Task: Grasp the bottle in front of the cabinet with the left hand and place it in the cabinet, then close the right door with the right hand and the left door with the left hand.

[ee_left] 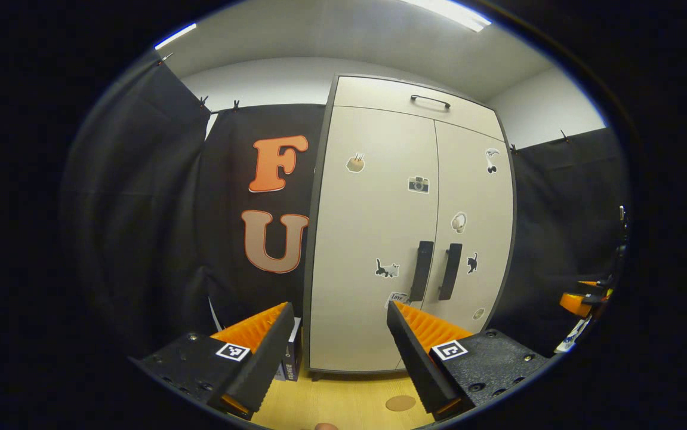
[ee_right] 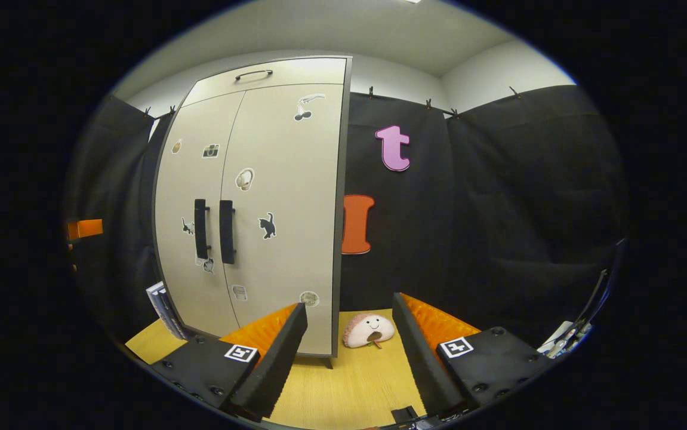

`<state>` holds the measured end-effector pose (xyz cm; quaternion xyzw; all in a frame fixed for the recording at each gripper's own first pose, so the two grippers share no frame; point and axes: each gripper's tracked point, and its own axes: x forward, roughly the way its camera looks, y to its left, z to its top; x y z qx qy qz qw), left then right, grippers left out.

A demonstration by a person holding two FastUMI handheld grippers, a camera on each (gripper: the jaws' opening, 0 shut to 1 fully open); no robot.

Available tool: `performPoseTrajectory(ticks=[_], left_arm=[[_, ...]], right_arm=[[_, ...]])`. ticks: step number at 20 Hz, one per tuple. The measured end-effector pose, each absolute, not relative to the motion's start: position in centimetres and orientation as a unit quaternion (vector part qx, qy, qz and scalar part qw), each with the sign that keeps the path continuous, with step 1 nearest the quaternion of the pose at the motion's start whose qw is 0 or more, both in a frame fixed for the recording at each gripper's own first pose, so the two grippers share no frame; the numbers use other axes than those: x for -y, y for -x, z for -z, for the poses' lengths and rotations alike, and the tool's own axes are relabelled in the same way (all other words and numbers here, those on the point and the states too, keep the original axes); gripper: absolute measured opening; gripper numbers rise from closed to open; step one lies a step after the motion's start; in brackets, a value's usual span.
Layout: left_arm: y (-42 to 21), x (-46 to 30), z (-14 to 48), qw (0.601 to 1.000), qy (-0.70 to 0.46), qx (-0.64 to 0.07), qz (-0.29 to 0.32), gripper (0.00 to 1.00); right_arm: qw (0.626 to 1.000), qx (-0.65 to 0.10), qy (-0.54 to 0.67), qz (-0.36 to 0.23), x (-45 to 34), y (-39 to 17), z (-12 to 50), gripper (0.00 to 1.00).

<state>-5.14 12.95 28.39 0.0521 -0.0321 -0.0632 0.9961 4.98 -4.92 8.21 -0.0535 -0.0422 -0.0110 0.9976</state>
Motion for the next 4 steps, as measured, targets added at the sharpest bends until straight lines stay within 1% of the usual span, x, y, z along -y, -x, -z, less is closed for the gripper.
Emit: performPoseTrajectory(ticks=[3,4], left_arm=[[5.19,-13.28,-28.65,0.996,-0.058,0.037,0.058,0.96],[5.14,-13.29,-28.74,0.996,-0.060,0.038,0.057,0.96]], right_arm=[[0.998,0.041,0.052,0.008,4.72,-5.14,-8.14,0.95],[0.998,0.041,0.051,0.008,4.71,-5.24,-8.08,0.89]])
